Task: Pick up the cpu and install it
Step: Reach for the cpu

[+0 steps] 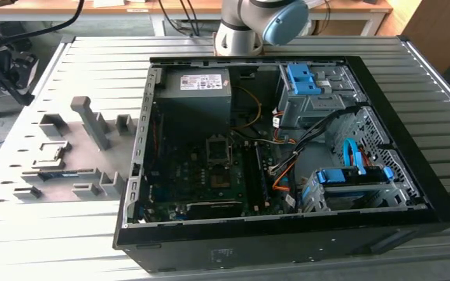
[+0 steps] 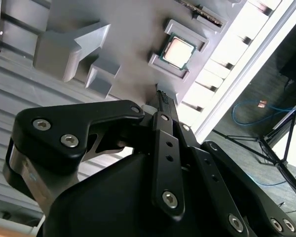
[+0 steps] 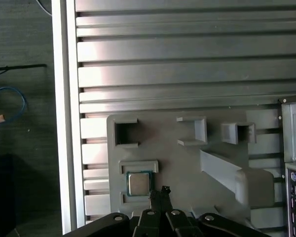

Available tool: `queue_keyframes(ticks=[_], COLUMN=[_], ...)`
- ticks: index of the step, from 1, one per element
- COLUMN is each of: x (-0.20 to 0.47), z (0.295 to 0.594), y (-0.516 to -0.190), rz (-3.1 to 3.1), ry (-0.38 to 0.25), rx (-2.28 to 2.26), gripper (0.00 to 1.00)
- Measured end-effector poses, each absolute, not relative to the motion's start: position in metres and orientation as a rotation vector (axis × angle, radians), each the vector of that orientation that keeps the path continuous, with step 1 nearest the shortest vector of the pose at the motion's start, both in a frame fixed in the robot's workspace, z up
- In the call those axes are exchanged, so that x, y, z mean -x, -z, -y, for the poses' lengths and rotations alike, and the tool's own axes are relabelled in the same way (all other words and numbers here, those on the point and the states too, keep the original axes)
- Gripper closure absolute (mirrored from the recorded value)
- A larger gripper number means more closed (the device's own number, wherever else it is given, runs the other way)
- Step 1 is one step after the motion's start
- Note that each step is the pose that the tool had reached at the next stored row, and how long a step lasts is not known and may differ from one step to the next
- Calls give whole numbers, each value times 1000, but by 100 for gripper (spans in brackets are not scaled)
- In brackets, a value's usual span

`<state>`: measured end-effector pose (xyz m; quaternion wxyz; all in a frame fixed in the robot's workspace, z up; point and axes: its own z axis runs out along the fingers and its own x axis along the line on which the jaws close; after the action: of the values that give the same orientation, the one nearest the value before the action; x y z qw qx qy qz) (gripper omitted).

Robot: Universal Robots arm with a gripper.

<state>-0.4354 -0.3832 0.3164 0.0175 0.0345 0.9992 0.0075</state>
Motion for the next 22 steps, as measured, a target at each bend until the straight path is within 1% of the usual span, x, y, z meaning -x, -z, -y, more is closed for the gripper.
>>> queue_keyframes(ticks=[5,12,22], x=[436,441,441], z=[385,398,399], y=[-308,-294,-276], rz=[-3105,-3104,-3105], ry=[-23,-23,-23], rx=[-107,-107,-107], gripper=[90,90,90])
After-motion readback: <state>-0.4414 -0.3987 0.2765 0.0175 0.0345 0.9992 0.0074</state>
